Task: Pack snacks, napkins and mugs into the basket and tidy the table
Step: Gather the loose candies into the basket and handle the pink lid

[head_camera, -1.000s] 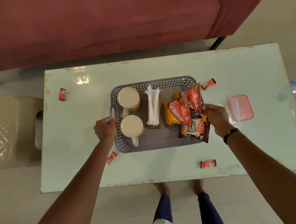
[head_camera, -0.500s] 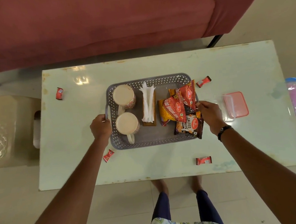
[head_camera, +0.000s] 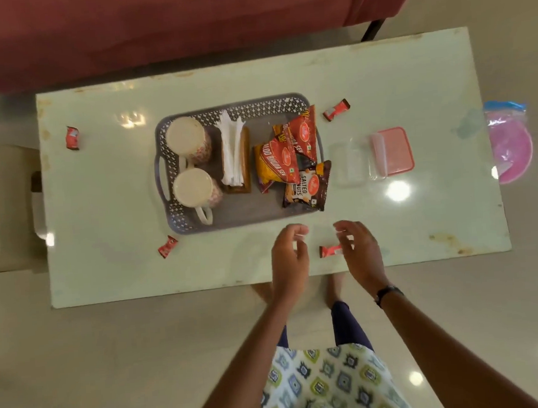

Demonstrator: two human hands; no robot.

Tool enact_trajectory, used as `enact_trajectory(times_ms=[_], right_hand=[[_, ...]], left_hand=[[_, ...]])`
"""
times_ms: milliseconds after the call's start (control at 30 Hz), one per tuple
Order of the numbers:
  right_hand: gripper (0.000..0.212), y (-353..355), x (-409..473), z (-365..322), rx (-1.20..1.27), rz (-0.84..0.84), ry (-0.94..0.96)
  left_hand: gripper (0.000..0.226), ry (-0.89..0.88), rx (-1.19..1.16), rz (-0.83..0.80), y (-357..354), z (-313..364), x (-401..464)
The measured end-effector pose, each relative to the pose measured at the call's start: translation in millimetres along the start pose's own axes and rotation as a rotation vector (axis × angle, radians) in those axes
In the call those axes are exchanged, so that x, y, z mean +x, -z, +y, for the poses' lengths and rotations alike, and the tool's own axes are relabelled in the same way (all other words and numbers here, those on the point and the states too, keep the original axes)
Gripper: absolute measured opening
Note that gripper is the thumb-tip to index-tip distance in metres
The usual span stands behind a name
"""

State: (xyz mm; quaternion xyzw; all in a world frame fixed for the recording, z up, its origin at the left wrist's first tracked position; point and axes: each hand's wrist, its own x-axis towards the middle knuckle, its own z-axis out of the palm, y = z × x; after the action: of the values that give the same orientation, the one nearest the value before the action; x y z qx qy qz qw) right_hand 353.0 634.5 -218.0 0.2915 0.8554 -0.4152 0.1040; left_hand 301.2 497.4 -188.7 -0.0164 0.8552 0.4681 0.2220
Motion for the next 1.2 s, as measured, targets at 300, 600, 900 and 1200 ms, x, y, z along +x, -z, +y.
enact_trajectory(times_ms=[300,600,900,1200], right_hand=[[0.038,-7,18,34,-0.299,-0.233,0.264],[0.021,-6,25,42,-0.355,-0.352,0.304],[0.013,61,76,-8,-0.053,-0.161,0.294],[0.025,85,221,-49,-0.458,0.008,0.292]], left_hand=[[0.027,0.378,-0.028,-0.083,-52,-26,-5],[0.029,0.414,-0.086,-0.157,-62,-19,-4],[0.029,0.118,-0.231,-0.105,-51,65,21],[0.026,0.058,-0.337,0.033,-37,117,106]])
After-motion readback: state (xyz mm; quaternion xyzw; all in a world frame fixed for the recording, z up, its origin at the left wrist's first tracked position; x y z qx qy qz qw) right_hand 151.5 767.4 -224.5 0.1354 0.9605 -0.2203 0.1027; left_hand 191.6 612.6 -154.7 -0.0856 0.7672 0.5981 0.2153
